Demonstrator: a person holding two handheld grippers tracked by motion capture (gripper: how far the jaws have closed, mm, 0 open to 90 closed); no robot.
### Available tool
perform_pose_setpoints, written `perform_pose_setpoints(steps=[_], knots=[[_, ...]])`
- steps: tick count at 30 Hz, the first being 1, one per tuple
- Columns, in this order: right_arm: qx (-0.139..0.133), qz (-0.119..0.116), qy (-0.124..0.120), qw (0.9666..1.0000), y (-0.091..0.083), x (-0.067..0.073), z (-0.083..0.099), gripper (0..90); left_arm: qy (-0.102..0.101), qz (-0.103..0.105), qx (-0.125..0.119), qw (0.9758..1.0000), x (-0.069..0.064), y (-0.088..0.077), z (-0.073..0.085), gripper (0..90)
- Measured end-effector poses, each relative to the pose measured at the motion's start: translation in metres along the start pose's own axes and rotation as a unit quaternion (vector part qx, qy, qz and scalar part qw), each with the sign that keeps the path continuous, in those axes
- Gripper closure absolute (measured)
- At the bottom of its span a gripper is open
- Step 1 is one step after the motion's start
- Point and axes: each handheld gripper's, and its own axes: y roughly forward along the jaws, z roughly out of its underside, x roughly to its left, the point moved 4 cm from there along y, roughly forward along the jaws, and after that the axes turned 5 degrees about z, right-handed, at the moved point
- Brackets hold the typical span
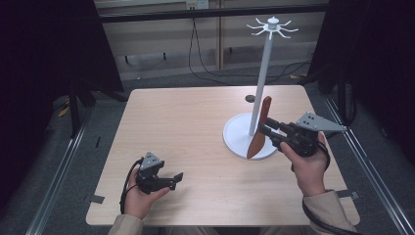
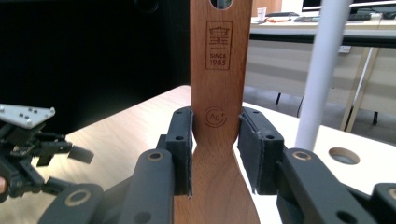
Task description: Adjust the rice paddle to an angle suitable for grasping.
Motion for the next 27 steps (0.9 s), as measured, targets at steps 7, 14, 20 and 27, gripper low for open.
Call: perform_pose_setpoints(steps=[7, 14, 20, 27], knots=[[-0.012, 0.028, -0.006, 0.9995, -0.005, -0.014, -0.03, 66.9, 0.0, 0.0, 0.0, 1.0, 0.0, 0.0, 0.0, 13.1], [-0.022, 0.048, -0.006, 0.9986, -0.007, -0.025, -0.054, 66.9, -0.002, 0.001, -0.002, 1.0, 0.0, 0.001, 0.0, 13.2], [-0.033, 0.065, -0.012, 0.9973, -0.009, -0.036, -0.079, 66.9, 0.0, 0.002, 0.0, 1.0, 0.0, 0.0, 0.0, 13.2], [-0.037, 0.075, -0.015, 0.9964, -0.006, -0.046, -0.102, 66.9, -0.004, 0.003, -0.001, 1.0, 0.0, 0.0, 0.0, 13.3]])
